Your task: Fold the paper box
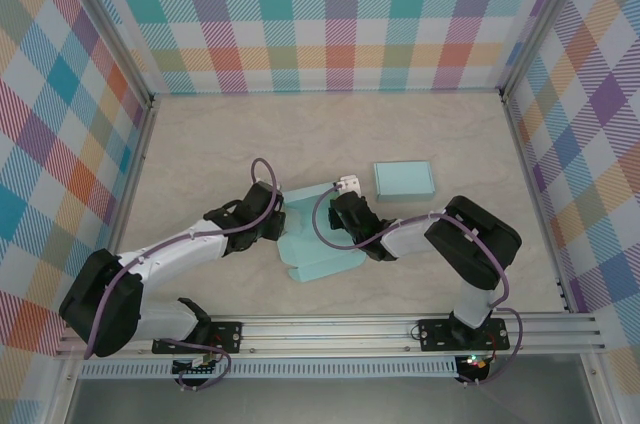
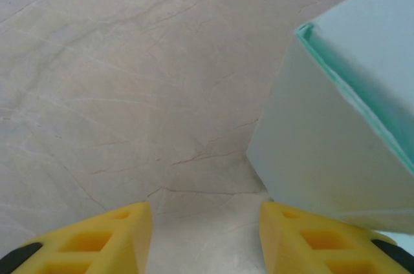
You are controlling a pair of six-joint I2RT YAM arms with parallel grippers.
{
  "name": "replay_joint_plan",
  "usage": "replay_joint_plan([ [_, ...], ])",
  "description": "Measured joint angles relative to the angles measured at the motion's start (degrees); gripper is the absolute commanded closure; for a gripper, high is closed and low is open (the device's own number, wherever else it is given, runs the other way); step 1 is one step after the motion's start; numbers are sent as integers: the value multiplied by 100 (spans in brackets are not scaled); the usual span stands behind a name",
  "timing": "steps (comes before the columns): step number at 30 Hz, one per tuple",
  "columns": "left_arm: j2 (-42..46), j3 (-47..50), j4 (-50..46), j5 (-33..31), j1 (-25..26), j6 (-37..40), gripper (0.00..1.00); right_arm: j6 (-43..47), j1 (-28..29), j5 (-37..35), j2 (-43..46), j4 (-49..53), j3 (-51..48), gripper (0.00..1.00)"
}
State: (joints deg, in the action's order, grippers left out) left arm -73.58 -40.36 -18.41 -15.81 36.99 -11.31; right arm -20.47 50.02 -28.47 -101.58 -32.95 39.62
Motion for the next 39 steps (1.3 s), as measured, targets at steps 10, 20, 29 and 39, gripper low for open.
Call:
replay_joint_plan([
  [10, -278, -535, -678, 35, 116, -33, 42, -2, 2, 4, 0, 0, 0, 100],
  [20, -492, -896, -1200, 258, 271, -131, 31, -2, 7, 7, -2, 0, 2, 100],
  [29, -776, -1220, -1268, -37, 286, -240, 39, -2, 11, 63, -2, -2, 7, 100],
  [39, -1010, -955, -125, -933, 380, -273, 63, -26, 20, 94, -2, -4, 9, 100],
])
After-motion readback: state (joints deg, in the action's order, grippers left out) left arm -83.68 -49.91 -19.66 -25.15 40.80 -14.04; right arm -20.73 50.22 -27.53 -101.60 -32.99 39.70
